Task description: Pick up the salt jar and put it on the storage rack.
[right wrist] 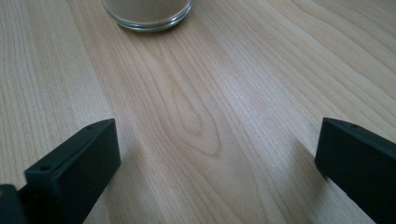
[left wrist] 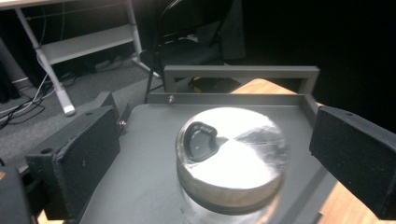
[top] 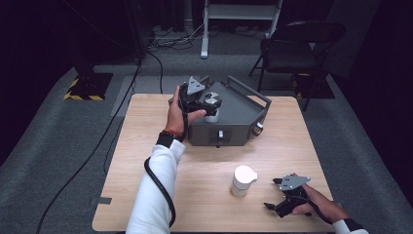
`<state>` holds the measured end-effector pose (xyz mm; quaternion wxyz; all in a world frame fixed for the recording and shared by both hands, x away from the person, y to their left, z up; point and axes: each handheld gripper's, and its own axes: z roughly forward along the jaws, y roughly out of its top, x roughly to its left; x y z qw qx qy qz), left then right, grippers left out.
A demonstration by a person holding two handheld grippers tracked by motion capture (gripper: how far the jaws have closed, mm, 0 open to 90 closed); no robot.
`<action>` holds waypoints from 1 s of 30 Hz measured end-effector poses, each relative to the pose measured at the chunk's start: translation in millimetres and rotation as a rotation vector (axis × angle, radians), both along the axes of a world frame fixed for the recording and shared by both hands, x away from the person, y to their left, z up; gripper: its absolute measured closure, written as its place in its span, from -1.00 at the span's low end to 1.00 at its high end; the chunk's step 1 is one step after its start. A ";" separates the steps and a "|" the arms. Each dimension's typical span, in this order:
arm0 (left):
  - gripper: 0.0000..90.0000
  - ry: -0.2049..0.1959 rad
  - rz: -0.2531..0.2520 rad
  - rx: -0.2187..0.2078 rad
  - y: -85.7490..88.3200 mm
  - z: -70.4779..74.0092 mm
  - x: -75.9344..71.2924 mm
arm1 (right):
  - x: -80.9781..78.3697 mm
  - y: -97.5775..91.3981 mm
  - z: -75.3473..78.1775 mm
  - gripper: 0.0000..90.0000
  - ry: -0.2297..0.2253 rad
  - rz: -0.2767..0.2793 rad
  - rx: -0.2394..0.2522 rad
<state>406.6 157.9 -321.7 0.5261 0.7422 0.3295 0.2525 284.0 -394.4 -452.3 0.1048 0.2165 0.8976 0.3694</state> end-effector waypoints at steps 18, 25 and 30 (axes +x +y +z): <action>-1.00 -0.046 -0.045 0.074 18.5 15.4 -36.9 | -0.2 0.3 0.2 -1.00 0.001 -0.002 -0.001; -1.00 -0.051 -0.068 0.095 28.6 12.1 -53.9 | -0.8 0.8 0.2 -1.00 0.001 -0.006 -0.001; -1.00 -0.050 -0.104 0.102 32.5 8.5 -63.2 | -0.8 0.9 0.2 -1.00 0.001 -0.007 -0.001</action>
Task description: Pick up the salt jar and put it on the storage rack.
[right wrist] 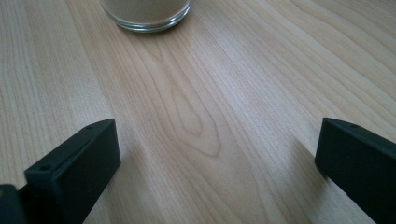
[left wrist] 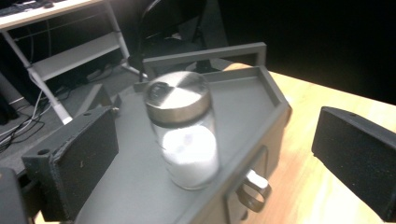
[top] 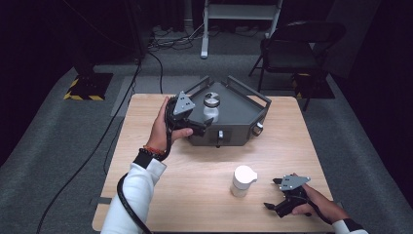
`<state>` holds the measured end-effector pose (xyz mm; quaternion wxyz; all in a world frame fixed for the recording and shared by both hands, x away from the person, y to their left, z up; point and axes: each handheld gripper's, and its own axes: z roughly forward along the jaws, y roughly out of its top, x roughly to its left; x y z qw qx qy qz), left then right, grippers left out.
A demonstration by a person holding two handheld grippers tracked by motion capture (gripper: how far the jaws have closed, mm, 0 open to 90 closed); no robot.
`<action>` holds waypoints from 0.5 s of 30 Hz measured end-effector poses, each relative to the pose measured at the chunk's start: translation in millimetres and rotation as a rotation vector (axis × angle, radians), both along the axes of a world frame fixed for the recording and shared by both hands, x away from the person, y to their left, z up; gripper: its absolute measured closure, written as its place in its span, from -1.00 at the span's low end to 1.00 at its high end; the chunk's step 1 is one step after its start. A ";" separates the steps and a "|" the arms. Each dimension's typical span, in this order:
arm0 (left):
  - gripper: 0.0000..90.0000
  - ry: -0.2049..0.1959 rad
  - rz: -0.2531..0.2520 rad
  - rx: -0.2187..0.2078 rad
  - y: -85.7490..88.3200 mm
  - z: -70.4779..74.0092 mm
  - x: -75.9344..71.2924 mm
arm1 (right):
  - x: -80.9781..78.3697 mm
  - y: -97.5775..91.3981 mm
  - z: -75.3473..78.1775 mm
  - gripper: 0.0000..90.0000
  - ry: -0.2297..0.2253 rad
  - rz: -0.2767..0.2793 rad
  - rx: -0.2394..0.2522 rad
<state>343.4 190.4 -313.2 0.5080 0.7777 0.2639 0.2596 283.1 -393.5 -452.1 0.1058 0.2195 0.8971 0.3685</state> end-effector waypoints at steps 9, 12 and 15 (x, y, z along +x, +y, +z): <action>-1.00 0.016 -0.029 0.040 -0.9 -16.7 -13.6 | 0.3 0.2 0.0 -1.00 0.000 0.001 0.000; -1.00 0.022 -0.035 0.041 0.2 -24.8 -18.3 | 0.3 0.2 0.0 -1.00 0.000 0.001 0.000; -1.00 0.028 -0.034 0.042 0.9 -34.7 -24.0 | 0.3 0.2 0.0 -1.00 -0.001 0.001 0.000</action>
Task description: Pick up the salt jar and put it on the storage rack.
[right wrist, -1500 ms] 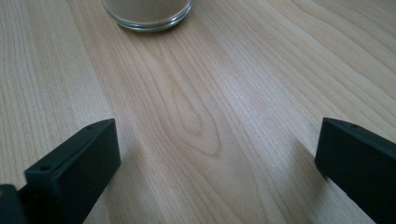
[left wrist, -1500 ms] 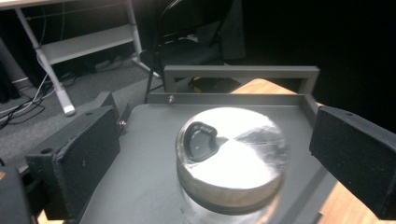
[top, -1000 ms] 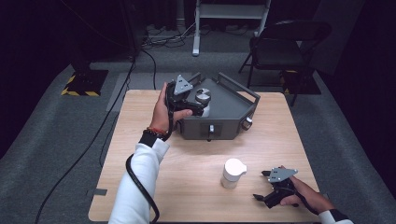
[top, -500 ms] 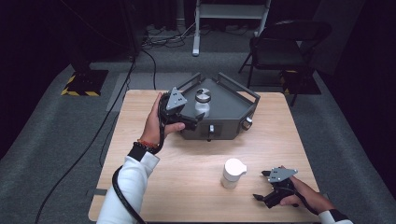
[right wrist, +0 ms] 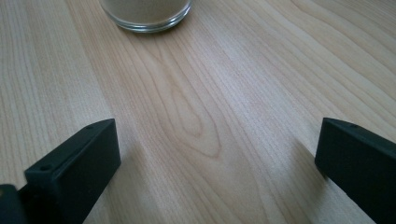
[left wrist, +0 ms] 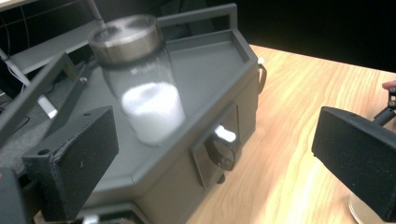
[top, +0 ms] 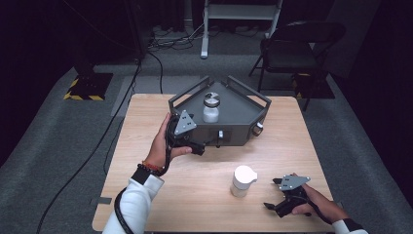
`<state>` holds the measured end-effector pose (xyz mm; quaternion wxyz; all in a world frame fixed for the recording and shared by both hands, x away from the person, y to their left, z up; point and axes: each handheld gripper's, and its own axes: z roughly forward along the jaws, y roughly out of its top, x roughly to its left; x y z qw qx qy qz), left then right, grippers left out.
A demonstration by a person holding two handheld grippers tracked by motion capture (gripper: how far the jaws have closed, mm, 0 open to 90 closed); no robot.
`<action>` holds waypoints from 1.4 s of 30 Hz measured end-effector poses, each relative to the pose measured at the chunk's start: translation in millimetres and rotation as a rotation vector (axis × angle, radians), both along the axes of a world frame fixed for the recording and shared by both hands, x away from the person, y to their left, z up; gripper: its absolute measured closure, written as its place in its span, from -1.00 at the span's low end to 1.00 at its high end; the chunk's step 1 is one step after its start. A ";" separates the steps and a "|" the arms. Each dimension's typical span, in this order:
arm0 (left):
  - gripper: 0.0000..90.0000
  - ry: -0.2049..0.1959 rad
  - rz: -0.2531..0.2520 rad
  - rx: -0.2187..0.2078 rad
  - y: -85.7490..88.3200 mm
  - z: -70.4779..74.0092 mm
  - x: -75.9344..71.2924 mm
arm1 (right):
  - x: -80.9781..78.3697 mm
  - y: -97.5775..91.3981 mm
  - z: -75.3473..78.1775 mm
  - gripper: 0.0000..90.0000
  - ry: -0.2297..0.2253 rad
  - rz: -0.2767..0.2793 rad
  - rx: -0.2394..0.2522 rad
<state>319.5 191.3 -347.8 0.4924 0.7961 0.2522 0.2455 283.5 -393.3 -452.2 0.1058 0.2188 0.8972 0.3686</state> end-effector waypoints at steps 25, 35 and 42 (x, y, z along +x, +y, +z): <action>-1.00 0.095 0.055 0.032 16.0 -50.0 -18.8 | 0.6 0.3 0.0 -1.00 0.001 0.001 0.000; -1.00 0.121 0.059 0.048 21.7 -58.8 -26.2 | 0.7 0.3 0.0 -1.00 0.001 0.002 0.000; -1.00 0.147 0.056 0.088 22.1 -67.1 -26.4 | 0.7 0.4 0.0 -1.00 0.001 0.002 0.000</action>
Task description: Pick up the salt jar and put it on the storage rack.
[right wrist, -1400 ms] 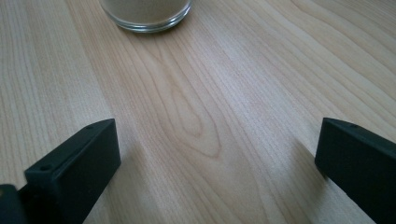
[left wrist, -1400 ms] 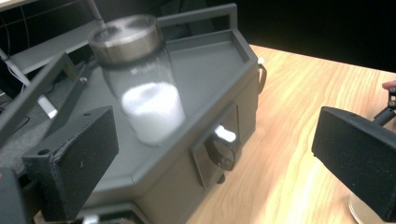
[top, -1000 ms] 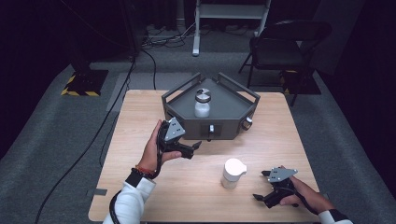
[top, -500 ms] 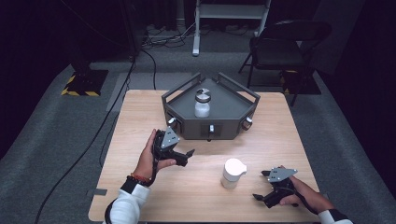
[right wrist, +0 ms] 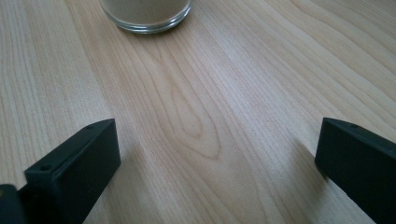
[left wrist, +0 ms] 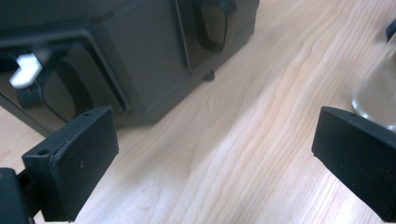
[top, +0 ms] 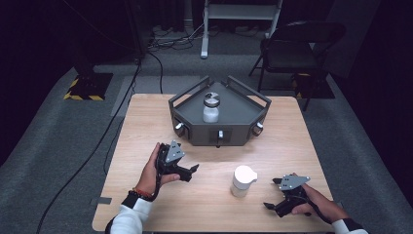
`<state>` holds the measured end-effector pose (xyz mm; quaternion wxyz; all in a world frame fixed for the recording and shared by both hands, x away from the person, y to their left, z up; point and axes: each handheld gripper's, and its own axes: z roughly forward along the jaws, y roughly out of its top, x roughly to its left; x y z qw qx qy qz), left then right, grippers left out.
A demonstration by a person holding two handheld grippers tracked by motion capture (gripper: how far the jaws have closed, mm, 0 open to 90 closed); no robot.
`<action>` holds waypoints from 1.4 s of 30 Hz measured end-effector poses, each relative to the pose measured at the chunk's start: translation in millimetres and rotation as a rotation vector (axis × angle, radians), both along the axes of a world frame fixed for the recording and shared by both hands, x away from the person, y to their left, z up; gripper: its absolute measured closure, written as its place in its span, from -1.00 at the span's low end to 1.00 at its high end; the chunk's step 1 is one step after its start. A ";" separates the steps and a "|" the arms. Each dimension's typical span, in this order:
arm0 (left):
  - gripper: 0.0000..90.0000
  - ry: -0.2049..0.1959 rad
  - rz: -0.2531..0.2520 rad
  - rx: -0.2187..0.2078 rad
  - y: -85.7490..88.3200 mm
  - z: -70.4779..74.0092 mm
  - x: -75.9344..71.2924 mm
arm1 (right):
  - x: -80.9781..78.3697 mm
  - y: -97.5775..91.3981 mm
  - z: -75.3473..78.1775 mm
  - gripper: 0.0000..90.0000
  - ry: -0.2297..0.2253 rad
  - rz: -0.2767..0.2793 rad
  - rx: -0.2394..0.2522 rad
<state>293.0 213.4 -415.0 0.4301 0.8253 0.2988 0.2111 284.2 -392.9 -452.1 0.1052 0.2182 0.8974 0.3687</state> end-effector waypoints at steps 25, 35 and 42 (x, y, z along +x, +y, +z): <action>-0.99 0.139 0.050 0.135 20.9 -21.4 -11.3 | 0.1 0.3 0.0 -1.00 0.000 -0.001 0.000; -0.99 0.187 0.066 0.160 27.6 -28.8 -12.5 | 0.3 0.3 0.0 -1.00 0.001 0.000 0.000; -1.00 0.205 0.077 0.171 26.5 -33.3 -9.0 | 0.2 0.4 0.0 -1.00 0.000 0.000 0.000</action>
